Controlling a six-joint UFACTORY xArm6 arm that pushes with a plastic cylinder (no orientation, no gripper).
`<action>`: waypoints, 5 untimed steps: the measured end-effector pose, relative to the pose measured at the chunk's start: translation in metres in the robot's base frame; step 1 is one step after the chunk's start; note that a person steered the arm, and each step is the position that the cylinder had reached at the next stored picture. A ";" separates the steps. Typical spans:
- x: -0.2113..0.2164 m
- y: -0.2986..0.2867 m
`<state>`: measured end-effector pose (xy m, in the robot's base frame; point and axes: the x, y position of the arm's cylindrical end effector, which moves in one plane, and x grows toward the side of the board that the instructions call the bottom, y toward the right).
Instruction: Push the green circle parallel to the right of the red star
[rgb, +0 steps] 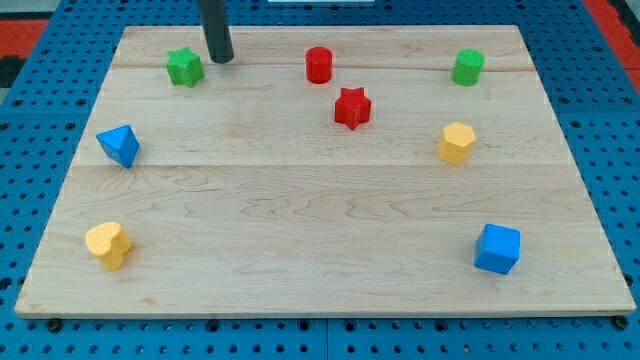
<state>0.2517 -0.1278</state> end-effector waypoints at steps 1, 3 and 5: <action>-0.016 0.089; -0.024 0.124; -0.024 0.121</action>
<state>0.2276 -0.0067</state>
